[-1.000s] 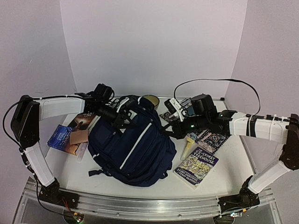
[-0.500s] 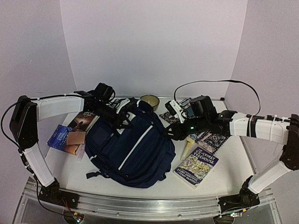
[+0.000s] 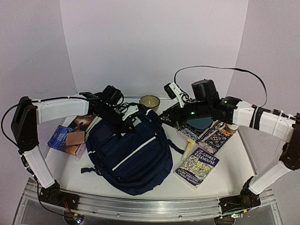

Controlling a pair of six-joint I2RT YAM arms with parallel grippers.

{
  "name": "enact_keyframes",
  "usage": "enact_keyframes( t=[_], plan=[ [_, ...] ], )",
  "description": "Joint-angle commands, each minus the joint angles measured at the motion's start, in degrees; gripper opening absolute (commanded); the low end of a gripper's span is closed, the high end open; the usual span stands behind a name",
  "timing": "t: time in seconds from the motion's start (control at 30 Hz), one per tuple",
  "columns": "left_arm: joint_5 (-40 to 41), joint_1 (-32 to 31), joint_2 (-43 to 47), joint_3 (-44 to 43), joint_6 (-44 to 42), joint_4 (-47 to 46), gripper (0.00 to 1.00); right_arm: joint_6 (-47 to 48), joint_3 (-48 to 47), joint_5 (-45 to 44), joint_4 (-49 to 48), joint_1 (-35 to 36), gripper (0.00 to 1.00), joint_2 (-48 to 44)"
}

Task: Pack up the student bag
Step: Pass from the right arm to the left, then pick up the student bag from the upper front pocket.

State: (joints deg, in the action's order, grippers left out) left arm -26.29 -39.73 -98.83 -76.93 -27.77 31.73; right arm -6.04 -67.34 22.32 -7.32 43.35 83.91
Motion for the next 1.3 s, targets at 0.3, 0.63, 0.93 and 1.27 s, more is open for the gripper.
enact_keyframes(
  t=[0.3,0.63,0.93,1.27],
  plan=[
    [1.7,-0.5,3.8,-5.4,-10.6,-3.4,0.0,14.8,-10.1,19.5,6.1,-2.5,0.86,13.9],
    [0.6,-0.4,3.1,-6.1,-9.9,-3.4,0.0,20.5,-15.5,26.5,9.3,-2.5,0.89,22.1],
    [2.0,-0.4,2.7,-7.2,-8.6,-3.5,0.0,23.5,-15.6,31.0,12.4,-2.5,0.86,24.3],
    [5.7,-0.4,1.7,-7.7,-7.0,-3.7,0.0,30.8,-10.0,33.4,19.2,-2.5,0.74,18.5]
  ],
)
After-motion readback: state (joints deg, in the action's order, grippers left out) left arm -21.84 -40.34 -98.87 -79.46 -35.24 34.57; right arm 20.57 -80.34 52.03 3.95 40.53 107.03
